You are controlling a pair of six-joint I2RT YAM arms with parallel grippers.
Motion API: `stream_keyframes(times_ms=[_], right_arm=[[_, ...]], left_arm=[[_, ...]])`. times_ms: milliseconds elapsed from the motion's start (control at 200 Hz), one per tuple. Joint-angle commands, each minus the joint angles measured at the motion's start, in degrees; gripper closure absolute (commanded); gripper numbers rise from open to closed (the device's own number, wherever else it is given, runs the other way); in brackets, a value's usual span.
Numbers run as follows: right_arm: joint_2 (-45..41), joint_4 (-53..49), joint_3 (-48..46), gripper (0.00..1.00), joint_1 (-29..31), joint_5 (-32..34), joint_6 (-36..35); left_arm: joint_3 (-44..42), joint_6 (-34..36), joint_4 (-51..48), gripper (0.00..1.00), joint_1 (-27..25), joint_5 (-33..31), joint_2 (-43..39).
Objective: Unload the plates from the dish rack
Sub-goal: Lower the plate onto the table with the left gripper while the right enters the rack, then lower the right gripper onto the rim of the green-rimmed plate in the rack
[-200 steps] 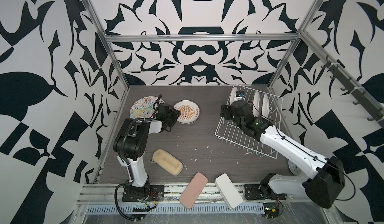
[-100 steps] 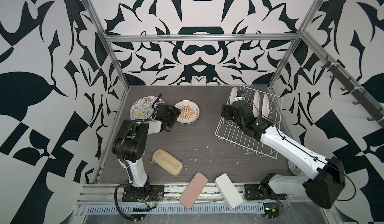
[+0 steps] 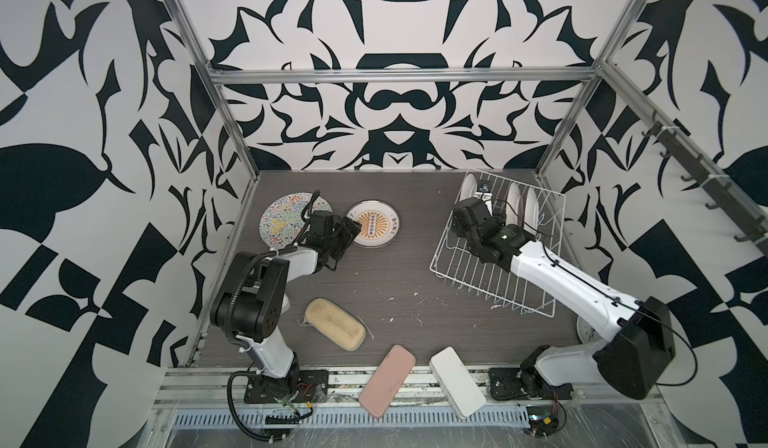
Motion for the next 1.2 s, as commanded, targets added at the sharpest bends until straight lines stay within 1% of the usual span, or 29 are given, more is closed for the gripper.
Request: stream_keyframes(times_ms=[0,95,190,345,485,605,715,850,960,1195], right_arm=[[3.12,-5.72,5.88,0.12,-0.2,12.98,2.25],[7.57,-9.47,9.53,0.11,-0.29,17.43,1.5],[10.83,-10.14,11.66,0.08,-0.45,18.7,-2.57],[15.38,-10.69,14.4,0.09,-0.81,23.27,-6.07],[17.86,-10.71,16.27,0.08,-2.15,22.89,-6.71],[19.85,-10.7,18.45,0.07,-3.81,22.5,-7.75],[21.86,-10.44,19.49,0.08,-5.41,23.0,-8.3],[23.0,-9.91,19.14,0.19,-6.89,23.87,-5.93],[23.3,-6.84,17.75,0.27,-8.35,23.48,-6.83],[24.04,-3.68,17.09,0.3,-12.11,20.68,-8.5]], left_arm=[[-0.92,3.16,-1.78,0.09,0.19,1.24,-3.66],[0.32,6.58,-6.42,0.09,0.19,1.92,-5.41],[0.69,9.08,-9.32,0.09,0.11,2.2,-7.55],[-1.29,10.15,-9.92,0.09,0.11,0.27,-11.73],[-1.24,12.8,-11.42,0.08,0.11,1.58,-13.82],[0.91,16.33,-16.51,0.08,0.11,2.74,-14.59],[1.03,17.04,-17.4,0.08,0.11,3.74,-15.3],[-0.42,16.07,-15.87,0.08,0.11,4.25,-15.53],[-0.81,15.28,-15.08,0.08,0.06,5.09,-14.67],[-0.7,14.93,-14.99,0.08,0.11,5.44,-14.47]])
